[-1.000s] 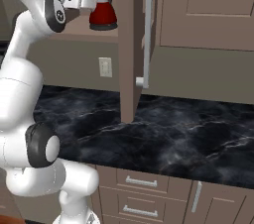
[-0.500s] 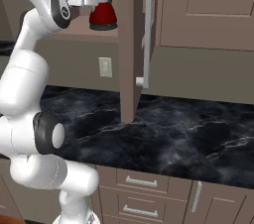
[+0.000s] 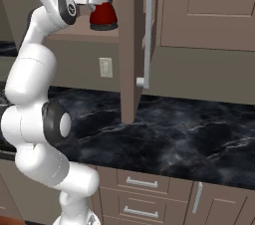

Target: Open the cabinet, pick the kettle from the cabinet, and place it in the sink.

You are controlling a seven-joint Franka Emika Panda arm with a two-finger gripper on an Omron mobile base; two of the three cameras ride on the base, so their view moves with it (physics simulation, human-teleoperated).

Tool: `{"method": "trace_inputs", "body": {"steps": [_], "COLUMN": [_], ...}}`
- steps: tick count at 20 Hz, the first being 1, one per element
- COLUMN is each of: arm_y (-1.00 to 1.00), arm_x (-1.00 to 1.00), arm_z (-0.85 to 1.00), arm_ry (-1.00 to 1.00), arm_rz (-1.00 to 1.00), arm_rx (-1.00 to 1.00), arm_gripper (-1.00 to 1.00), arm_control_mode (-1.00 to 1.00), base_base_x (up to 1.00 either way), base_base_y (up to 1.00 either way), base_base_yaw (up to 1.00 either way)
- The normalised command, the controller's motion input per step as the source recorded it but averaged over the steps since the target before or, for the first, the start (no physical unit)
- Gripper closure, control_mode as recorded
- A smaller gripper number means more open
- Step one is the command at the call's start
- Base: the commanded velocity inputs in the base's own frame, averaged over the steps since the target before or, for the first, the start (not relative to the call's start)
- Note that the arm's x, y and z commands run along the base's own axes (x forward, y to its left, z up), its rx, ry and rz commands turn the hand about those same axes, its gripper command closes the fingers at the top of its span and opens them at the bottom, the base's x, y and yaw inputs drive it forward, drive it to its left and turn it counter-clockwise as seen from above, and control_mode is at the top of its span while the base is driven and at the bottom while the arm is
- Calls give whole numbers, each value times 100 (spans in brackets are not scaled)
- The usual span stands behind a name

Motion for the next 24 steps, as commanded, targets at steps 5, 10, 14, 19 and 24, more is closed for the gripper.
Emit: {"method": "trace_inputs", "body": {"steps": [5,10,14,19,24], "arm_y": [0,0,0,0,0], "arm_x": [28,32,30,19,16], "arm_z": [-9,-4,0,0,0], "arm_ry": [3,0,0,0,0], "arm_rz": [0,-1,-3,-8,-11], "arm_rx": [0,0,0,-5,-7], "arm_gripper": [-100,-100,-100,-100,-100], "arm_control_mode": [-100,-100,-100,-100,-100], "base_base_x": [0,0,0,0,0], "base_base_y": [0,0,0,0,0], "base_base_yaw": [0,0,0,0,0]}}
